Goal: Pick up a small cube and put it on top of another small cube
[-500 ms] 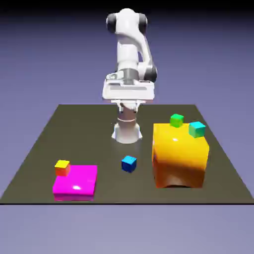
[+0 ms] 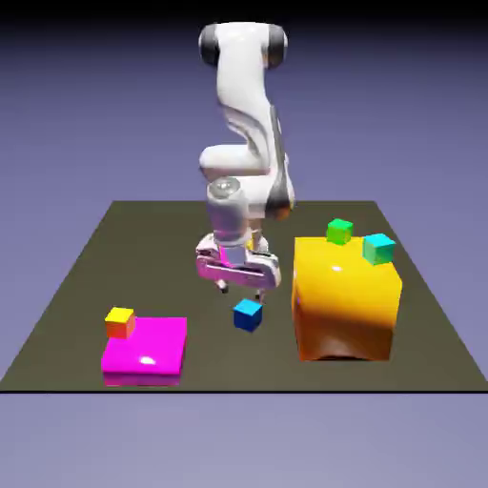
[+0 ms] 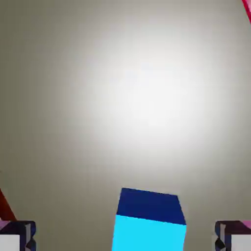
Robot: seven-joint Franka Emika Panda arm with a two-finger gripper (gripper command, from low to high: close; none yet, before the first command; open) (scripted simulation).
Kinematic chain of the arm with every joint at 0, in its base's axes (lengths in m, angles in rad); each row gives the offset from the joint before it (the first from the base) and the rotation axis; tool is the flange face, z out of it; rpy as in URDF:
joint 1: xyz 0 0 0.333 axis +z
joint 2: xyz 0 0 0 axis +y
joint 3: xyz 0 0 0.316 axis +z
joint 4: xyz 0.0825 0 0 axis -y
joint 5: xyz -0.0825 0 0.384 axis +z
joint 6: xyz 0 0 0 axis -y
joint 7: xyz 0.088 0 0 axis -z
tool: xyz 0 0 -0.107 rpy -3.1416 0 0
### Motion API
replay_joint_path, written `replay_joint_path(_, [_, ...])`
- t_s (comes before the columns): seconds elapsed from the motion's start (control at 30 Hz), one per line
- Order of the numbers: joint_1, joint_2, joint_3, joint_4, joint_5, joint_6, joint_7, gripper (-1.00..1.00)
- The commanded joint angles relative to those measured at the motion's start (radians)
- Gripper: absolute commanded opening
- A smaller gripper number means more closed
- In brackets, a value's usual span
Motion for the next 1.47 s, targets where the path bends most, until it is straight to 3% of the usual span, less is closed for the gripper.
replay_joint_path(0.0, [-0.003,0.015,0.0,0.002,0.007,-0.016,0.008,0.0])
replay_joint_path(0.23, [0.115,0.225,-0.052,-0.006,0.174,0.189,-0.112,0.0])
replay_joint_path(0.27, [0.115,0.225,-0.052,-0.006,0.174,0.189,-0.112,-1.0])
replay_joint_path(0.53, [-0.003,0.015,0.0,0.002,0.007,-0.016,0.008,-1.0])
replay_joint_path(1.07, [-0.155,0.162,-0.524,0.571,0.272,-0.315,0.638,-1.0])
replay_joint_path(1.23, [-0.155,0.277,-0.473,0.528,0.398,-0.19,0.55,-1.0])
replay_joint_path(1.27, [-0.155,0.277,-0.473,0.528,0.398,-0.19,0.55,1.0])
replay_joint_path(1.43, [-0.155,0.162,-0.524,0.571,0.272,-0.315,0.638,1.0])
